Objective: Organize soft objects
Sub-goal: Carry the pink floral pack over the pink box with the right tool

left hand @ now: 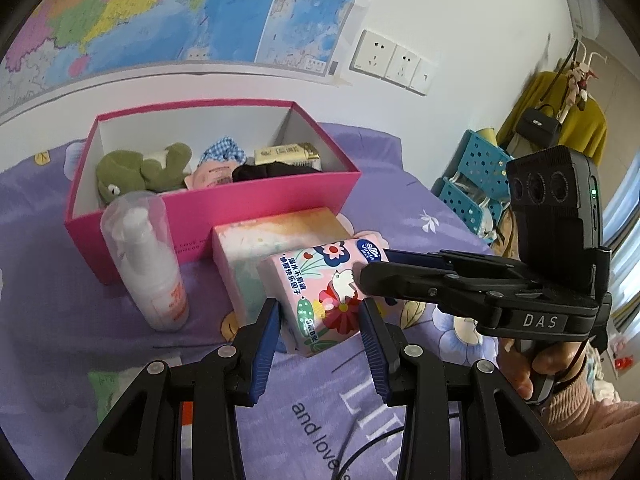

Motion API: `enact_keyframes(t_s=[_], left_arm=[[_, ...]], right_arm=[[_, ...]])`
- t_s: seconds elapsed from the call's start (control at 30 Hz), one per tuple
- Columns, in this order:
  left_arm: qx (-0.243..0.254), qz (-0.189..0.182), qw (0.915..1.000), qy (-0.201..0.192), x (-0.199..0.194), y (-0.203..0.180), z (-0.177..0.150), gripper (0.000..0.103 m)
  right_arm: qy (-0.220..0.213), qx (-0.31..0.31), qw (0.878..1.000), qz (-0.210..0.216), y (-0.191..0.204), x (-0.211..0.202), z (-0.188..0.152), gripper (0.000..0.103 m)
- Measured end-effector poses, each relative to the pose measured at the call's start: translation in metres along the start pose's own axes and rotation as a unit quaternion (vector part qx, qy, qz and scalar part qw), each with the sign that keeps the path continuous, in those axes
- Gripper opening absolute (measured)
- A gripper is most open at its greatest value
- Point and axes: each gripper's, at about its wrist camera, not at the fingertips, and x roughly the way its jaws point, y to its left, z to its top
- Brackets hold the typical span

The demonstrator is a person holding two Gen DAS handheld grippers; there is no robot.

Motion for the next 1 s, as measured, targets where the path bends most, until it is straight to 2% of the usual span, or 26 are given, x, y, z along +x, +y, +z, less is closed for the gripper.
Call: enact_keyframes(t_s=[0.5, 1.0], left_arm=[[0.023, 0.015, 0.9993, -0.026, 0.0, -0.005, 0.037, 0.04], [0.034, 0.023, 0.9985, -0.036, 0.005, -0.005, 0.058, 0.04]], right_arm=[[-0.027, -0.008, 1.0, -0.011, -0.001, -0.007, 0.031, 0.034], [-0.044, -0.015, 0.999, -0.014, -0.004, -0.009, 0.055, 0.034]])
